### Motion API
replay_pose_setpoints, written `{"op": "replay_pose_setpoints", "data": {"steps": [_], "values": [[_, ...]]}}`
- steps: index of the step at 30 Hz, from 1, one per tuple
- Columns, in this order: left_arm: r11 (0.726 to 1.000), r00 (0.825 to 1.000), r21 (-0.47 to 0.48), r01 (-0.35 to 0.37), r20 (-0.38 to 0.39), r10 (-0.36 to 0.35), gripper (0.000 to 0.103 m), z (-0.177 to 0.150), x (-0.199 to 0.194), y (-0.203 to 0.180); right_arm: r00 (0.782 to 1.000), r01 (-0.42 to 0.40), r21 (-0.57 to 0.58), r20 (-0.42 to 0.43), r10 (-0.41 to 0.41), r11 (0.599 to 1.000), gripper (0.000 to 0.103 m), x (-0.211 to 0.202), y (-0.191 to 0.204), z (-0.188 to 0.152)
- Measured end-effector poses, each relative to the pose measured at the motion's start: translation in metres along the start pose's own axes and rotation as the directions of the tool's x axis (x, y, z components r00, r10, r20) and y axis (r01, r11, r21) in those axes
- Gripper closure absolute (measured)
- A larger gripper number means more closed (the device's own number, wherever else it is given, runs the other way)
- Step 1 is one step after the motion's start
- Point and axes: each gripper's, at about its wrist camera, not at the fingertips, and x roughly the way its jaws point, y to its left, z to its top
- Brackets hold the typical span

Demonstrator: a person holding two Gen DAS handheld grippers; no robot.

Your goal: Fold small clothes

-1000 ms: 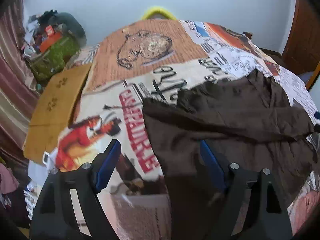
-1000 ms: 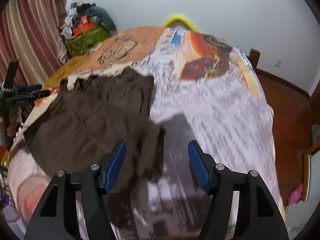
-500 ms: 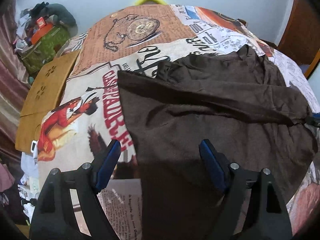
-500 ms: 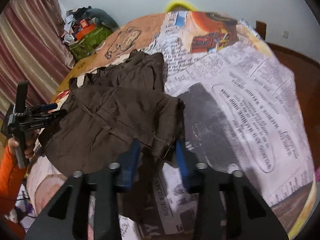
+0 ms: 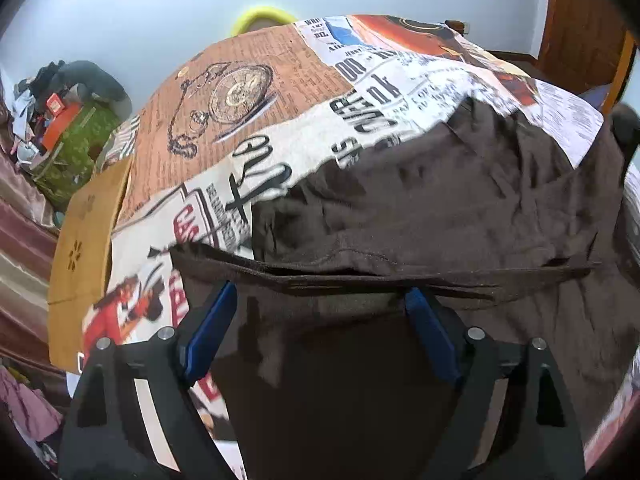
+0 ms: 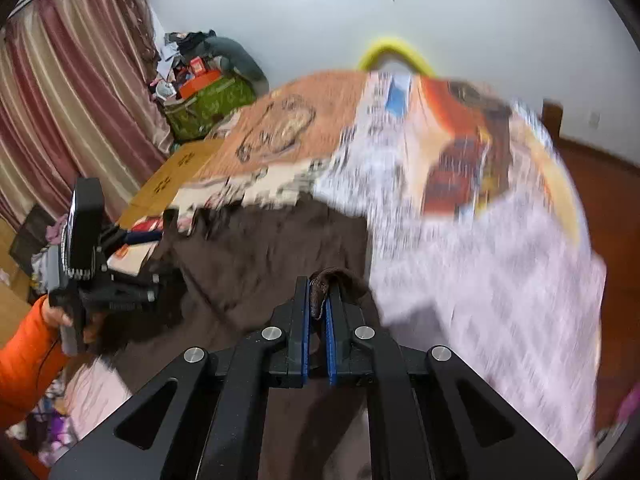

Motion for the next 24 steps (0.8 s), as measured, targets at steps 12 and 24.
{"op": "replay_pose_setpoints", "data": {"steps": [12, 24], "values": [[0.972, 0.996, -0.22, -0.083, 0.001, 0.085, 0.017, 0.033, 0.029, 0.05, 0.993, 0.119, 0.172, -0.014, -0.119, 0.978, 0.097, 0.046, -0.058, 0.039], [0.939, 0.996, -0.332, -0.088, 0.0, 0.093, 0.017, 0.008, 0.024, 0.096, 0.994, 0.11, 0.168, -0.006, -0.11, 0.98, 0.051, 0.011, -0.063, 0.022]]}}
